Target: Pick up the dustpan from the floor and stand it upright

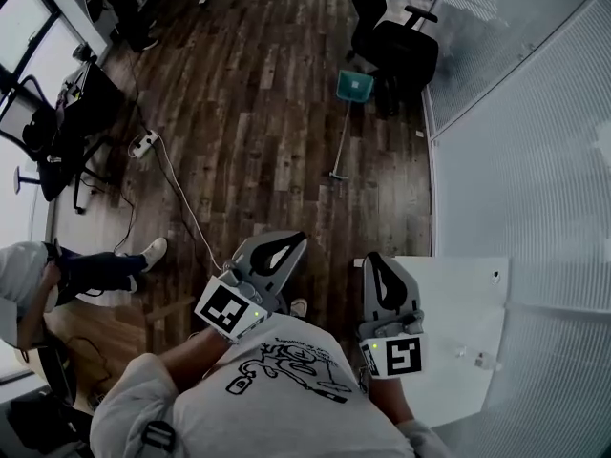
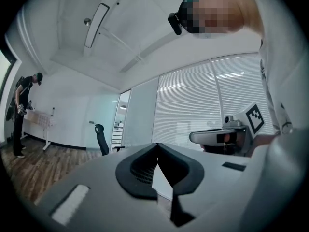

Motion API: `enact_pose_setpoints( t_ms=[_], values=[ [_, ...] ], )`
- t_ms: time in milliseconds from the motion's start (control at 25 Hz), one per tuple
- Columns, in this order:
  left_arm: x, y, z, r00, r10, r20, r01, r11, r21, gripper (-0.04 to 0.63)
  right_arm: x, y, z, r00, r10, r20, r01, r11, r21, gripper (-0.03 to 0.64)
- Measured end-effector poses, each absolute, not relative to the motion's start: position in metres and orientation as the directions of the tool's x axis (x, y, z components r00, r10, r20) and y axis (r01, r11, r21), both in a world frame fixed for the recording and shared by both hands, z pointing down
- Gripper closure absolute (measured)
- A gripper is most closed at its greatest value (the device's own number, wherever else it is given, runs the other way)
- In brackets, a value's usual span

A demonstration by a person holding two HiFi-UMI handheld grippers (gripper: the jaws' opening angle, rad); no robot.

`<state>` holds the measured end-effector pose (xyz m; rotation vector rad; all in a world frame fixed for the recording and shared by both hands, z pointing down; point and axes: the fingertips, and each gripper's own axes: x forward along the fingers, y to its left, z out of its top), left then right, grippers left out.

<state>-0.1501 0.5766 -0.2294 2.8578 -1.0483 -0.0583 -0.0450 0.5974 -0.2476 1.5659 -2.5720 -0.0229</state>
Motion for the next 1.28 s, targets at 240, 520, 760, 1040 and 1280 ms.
enact_pose_setpoints(
  t_ms=[240,520,760,1040,1280],
  values=[
    [-0.169,0.514,-0.237,0.783,-0.622,-0.027,-0.616,-0.78,0.109,0.594,-0.067,0.537,-0.255,-0.429,-0.897,0.103,-0.893,0.439,0.101,0.606],
    [-0.185,0.446,-0.242,0.809,-0.586,-0.035,-0.578,-0.806,0.128,0.594,-0.091,0.468,-0.262,-0.405,-0.909,0.095,-0.905,0.413,0.103,0.606],
    [-0.206,0.408,-0.236,0.815,-0.578,-0.037,-0.571,-0.813,0.116,0.594,-0.111,0.436,-0.256,-0.388,-0.916,0.098,-0.915,0.396,0.08,0.606],
    [-0.205,0.378,-0.233,0.808,-0.588,-0.027,-0.581,-0.804,0.126,0.594,-0.106,0.404,-0.253,-0.389,-0.917,0.091,-0.914,0.396,0.086,0.606],
    [-0.194,0.353,-0.228,0.807,-0.59,-0.025,-0.582,-0.802,0.135,0.594,-0.092,0.378,-0.249,-0.383,-0.92,0.081,-0.917,0.389,0.087,0.606]
  ],
)
